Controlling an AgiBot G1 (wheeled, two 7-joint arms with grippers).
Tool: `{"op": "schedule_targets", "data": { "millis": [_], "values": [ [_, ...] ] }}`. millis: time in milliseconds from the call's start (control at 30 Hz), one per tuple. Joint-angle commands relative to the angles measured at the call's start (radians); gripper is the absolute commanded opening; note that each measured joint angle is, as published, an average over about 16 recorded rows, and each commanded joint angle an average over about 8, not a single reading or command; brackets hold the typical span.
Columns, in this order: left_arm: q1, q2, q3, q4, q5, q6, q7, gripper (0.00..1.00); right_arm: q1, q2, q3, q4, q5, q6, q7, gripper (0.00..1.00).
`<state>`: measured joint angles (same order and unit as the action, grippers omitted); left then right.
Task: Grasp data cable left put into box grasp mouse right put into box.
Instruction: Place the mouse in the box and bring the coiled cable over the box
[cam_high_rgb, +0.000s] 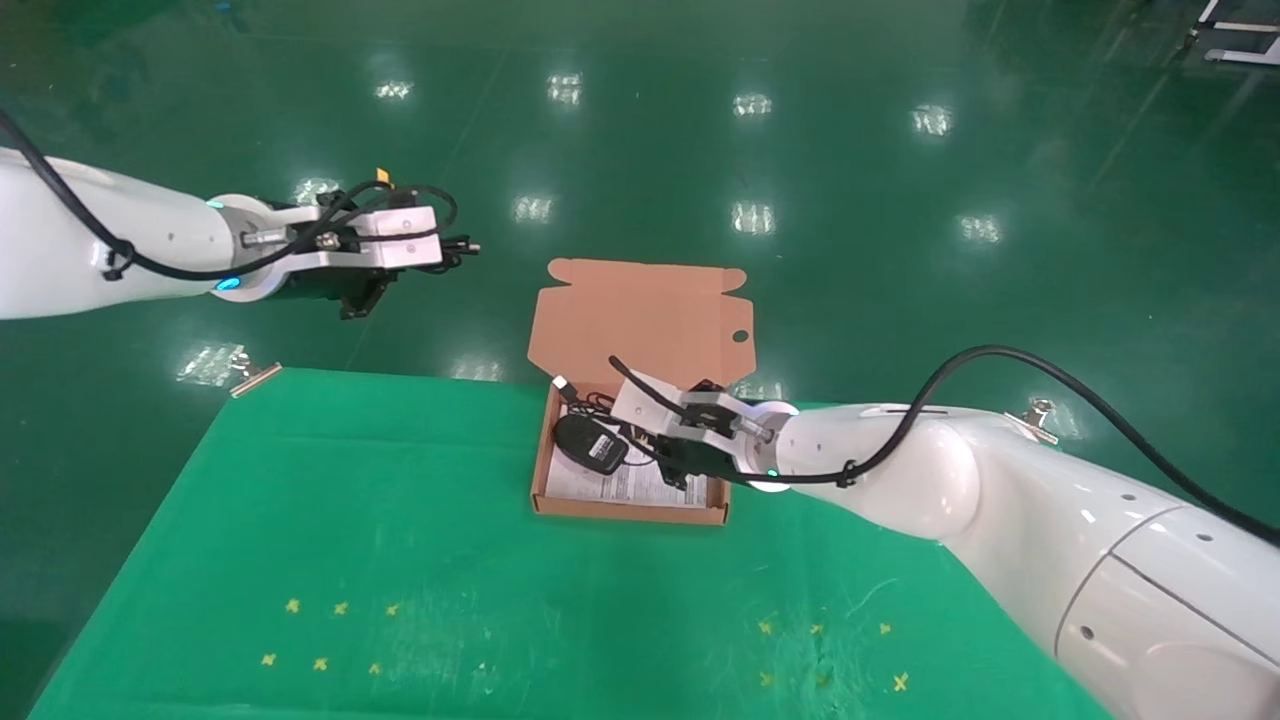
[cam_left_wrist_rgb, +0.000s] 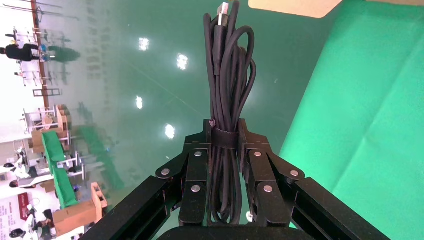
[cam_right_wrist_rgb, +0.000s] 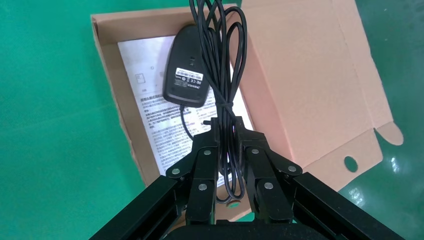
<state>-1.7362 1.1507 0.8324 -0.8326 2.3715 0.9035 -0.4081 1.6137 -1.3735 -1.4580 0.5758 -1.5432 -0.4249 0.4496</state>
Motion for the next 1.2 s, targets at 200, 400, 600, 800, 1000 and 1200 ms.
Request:
{"op": "schedule_targets", "data": {
  "millis": [200, 400, 600, 800, 1000, 1200],
  "values": [
    [0.000, 0.000, 0.000, 0.000, -0.001, 0.000, 0.000, 0.00, 0.000, 0.006, 0.000, 0.007, 0.000, 0.000, 0.000, 1.00],
    [0.015, 0.009, 0.000, -0.002, -0.011, -0.006, 0.002, 0.00, 0.003, 0.035, 0.003, 0.039, 0.000, 0.012, 0.004, 1.00],
    [0.060, 0.038, 0.003, -0.008, -0.036, -0.039, 0.014, 0.00, 0.025, 0.100, 0.003, 0.087, -0.017, 0.033, 0.025, 1.00],
    [0.117, 0.084, 0.011, 0.000, -0.066, -0.095, 0.043, 0.00, 0.056, 0.218, -0.008, 0.187, -0.057, 0.034, 0.070, 1.00],
    [0.170, 0.156, 0.022, 0.064, -0.084, -0.193, 0.085, 0.00, 0.091, 0.347, -0.030, 0.325, -0.126, 0.011, 0.153, 1.00],
    [0.209, 0.203, 0.065, 0.118, -0.121, -0.277, 0.146, 0.00, 0.127, 0.463, -0.052, 0.472, -0.221, -0.037, 0.269, 1.00]
  ]
}}
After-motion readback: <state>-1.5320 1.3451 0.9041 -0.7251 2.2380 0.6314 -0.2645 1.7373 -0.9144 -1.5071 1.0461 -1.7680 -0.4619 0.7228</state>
